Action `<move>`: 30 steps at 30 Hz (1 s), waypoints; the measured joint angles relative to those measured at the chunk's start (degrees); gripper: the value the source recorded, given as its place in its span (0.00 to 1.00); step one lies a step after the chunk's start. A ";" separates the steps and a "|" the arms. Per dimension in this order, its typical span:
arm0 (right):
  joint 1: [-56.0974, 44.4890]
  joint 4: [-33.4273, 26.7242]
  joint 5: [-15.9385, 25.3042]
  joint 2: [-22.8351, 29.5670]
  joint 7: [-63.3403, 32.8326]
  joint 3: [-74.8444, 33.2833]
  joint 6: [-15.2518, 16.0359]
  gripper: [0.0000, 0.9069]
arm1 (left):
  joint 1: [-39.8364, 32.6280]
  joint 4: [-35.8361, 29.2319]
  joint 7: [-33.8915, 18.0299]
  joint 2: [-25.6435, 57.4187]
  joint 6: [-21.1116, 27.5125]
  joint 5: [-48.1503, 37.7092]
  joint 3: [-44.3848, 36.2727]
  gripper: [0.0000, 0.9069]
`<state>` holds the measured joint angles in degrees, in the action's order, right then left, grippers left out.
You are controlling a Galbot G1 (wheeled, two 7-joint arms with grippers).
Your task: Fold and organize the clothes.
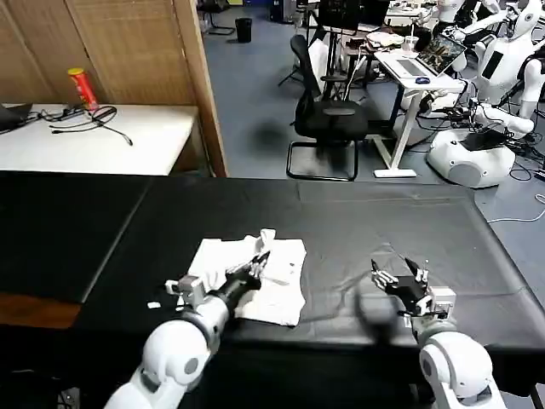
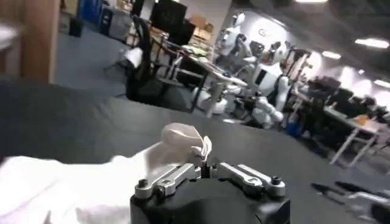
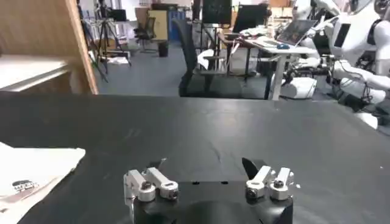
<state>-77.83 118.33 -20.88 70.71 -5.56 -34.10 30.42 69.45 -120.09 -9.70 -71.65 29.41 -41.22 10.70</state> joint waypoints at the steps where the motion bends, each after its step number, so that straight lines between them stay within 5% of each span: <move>1: 0.04 -0.02 0.05 0.00 0.01 0.14 -0.01 0.97 | 0.02 0.16 0.02 -0.25 0.01 0.07 -0.28 0.00; 10: -0.28 0.36 0.93 0.02 0.82 1.01 -0.17 0.97 | -1.17 3.92 1.38 -3.37 -2.75 7.18 -1.35 0.00; 11: -0.30 0.40 0.93 -0.16 1.08 1.08 -0.28 0.97 | -1.13 4.37 1.62 -3.56 -2.85 7.60 -1.37 0.97; 21: 0.14 0.63 0.90 -1.54 3.91 3.37 -2.20 0.97 | -1.01 7.26 2.10 -6.38 -3.28 8.10 -2.64 0.97; 30: 3.07 -0.23 0.36 -3.31 5.72 9.25 -1.73 0.97 | -0.61 2.77 2.29 -4.05 -4.45 4.41 1.02 0.97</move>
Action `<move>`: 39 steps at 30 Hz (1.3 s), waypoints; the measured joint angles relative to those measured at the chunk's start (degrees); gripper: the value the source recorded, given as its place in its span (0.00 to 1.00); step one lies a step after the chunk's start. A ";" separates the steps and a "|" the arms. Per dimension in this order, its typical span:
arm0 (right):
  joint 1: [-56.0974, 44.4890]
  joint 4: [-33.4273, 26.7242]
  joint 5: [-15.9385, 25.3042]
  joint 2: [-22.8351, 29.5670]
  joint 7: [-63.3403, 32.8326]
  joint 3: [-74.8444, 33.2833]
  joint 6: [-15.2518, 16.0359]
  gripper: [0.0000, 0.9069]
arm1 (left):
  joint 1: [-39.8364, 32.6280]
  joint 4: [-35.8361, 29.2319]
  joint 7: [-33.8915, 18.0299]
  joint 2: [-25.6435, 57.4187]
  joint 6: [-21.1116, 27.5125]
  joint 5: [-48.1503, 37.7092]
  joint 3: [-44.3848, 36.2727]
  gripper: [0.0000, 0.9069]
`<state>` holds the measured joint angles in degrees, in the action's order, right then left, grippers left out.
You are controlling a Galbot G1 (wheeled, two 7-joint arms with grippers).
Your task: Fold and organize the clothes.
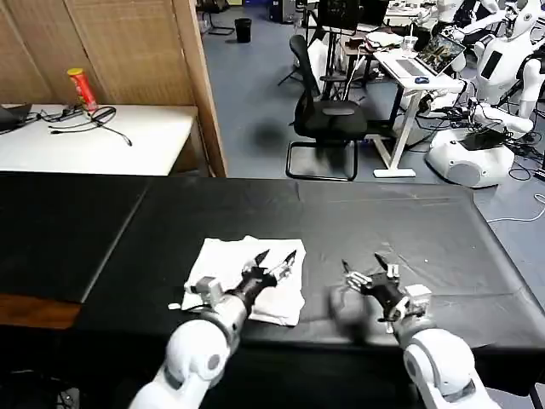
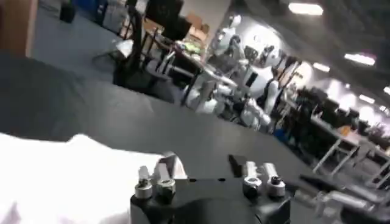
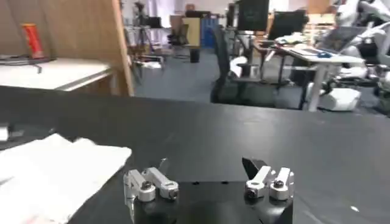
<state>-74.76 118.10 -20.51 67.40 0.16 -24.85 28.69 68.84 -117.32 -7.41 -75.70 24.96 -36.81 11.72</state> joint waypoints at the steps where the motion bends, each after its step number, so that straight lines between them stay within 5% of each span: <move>1: 0.45 -0.24 -0.24 0.01 -0.02 0.99 0.20 0.97 | 0.26 -0.44 0.00 0.84 -0.33 0.62 0.94 0.97; 14: 5.64 -5.16 4.21 2.90 -0.70 12.33 0.40 0.97 | 5.55 -0.08 1.06 6.01 -2.89 8.19 9.41 0.97; 21: 5.40 -7.38 7.67 4.30 -3.76 12.44 4.43 0.97 | 5.75 1.97 2.08 6.59 -4.31 9.83 11.89 0.97; 33: 2.47 1.35 -4.73 3.99 -5.99 6.46 4.35 0.97 | 5.11 10.38 4.14 5.29 -7.21 3.49 16.04 0.97; 39: 1.71 4.22 -5.55 3.23 -5.82 4.70 3.28 0.97 | 6.19 11.34 3.76 4.13 -6.86 -3.61 17.70 0.96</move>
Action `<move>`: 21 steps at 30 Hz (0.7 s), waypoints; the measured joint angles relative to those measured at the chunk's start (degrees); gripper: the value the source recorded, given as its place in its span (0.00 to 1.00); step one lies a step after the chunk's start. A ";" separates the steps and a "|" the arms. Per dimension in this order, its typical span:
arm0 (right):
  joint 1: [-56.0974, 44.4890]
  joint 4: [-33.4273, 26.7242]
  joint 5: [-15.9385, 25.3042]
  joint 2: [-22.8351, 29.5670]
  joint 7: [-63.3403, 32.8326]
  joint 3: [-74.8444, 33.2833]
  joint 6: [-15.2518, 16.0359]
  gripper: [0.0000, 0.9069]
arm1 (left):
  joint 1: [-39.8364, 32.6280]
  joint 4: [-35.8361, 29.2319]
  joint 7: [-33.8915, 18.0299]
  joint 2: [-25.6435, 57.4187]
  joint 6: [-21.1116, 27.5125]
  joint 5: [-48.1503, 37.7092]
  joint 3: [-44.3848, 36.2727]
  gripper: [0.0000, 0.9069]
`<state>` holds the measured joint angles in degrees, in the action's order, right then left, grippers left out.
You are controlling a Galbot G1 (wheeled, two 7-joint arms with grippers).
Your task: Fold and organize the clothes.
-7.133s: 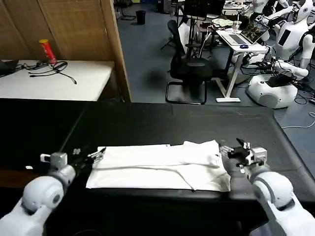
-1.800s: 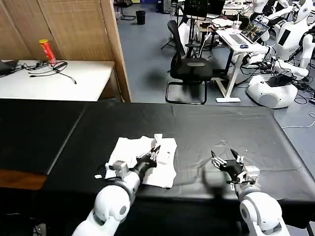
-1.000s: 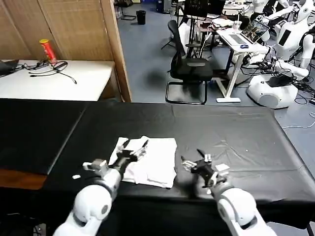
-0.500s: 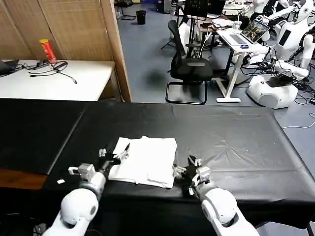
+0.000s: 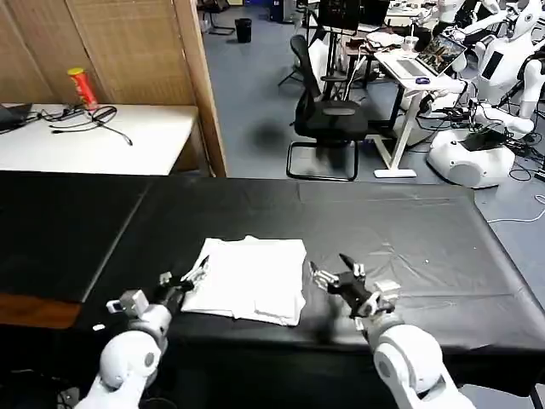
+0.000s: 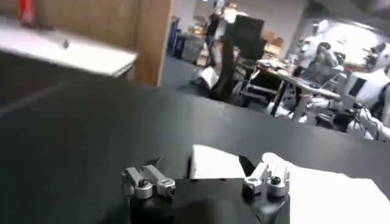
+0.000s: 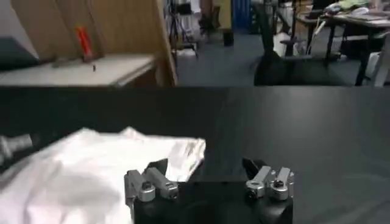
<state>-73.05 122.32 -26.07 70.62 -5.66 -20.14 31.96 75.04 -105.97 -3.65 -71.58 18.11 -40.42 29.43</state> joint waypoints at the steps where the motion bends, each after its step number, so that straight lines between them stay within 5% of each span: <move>1: -0.02 0.29 -0.05 0.01 0.01 -0.04 -0.11 0.97 | 0.09 0.09 0.01 -0.08 0.05 -0.47 0.12 0.80; 3: 0.00 0.71 -0.14 0.11 0.02 -0.05 -0.21 0.97 | 0.34 0.34 0.05 -0.25 0.08 -0.96 0.29 0.51; 4: 0.01 0.85 -0.15 0.16 0.03 -0.06 -0.26 0.97 | 0.48 0.45 0.13 -0.34 0.15 -1.00 0.32 0.27; 9: -0.02 1.52 -0.21 0.19 0.10 -0.31 -0.54 0.97 | 0.92 0.79 0.43 -0.69 0.83 -1.66 0.46 0.00; 21: -0.57 1.65 1.20 0.61 0.30 -1.20 -1.16 0.97 | 0.35 -1.10 -0.05 -0.66 2.64 -4.40 1.91 0.00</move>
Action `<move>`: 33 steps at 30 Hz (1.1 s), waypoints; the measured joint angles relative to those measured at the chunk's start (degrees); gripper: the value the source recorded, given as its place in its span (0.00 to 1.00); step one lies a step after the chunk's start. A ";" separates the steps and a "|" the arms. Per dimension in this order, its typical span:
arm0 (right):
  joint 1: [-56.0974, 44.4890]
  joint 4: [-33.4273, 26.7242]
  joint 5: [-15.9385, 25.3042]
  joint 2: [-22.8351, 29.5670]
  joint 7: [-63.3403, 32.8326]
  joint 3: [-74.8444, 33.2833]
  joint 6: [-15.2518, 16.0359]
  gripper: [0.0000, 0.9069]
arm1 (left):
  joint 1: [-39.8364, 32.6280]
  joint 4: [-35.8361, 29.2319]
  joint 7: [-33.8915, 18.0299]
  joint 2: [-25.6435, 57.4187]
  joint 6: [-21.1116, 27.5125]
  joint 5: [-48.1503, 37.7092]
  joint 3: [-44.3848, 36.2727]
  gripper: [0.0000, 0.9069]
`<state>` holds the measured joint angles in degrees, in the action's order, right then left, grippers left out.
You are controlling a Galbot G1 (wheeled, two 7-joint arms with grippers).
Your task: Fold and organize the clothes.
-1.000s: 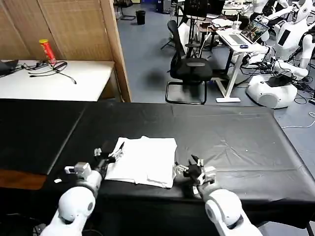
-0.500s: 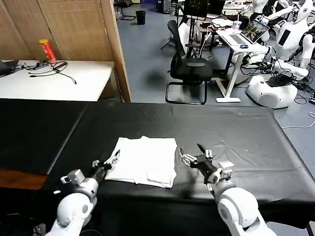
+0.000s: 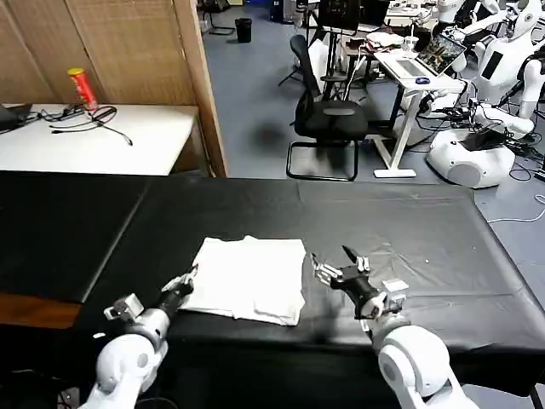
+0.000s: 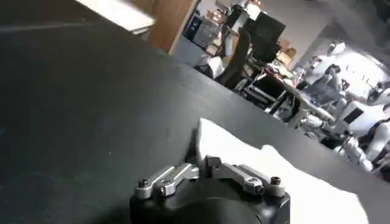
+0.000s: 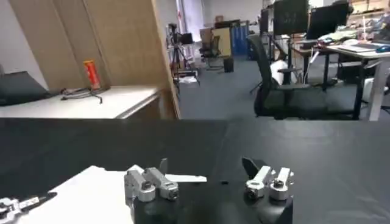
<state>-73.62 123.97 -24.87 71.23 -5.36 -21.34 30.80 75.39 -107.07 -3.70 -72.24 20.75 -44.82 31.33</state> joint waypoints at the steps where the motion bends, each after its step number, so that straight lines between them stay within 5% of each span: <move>1: -0.01 -0.08 0.04 -0.04 -0.02 -0.17 0.00 0.97 | -0.10 -0.22 0.02 0.37 -0.06 1.07 0.03 0.00; 9: -0.25 -1.52 1.88 -0.32 -0.07 -2.32 -0.31 0.97 | 0.43 -1.81 -0.01 7.08 -0.98 12.07 2.44 0.00; 23: 0.50 -3.31 2.72 0.35 -0.01 -2.06 -0.54 0.97 | 4.92 -5.49 -0.41 27.89 -2.31 18.50 15.98 0.00; 33: -0.44 -3.75 3.75 1.13 0.36 -1.44 -1.21 0.97 | 7.03 -16.21 -4.31 23.76 -1.25 25.07 10.06 0.00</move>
<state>-74.05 120.22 -21.12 72.36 -5.00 -22.78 29.59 82.42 -123.29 -8.01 -48.48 19.50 -19.75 41.39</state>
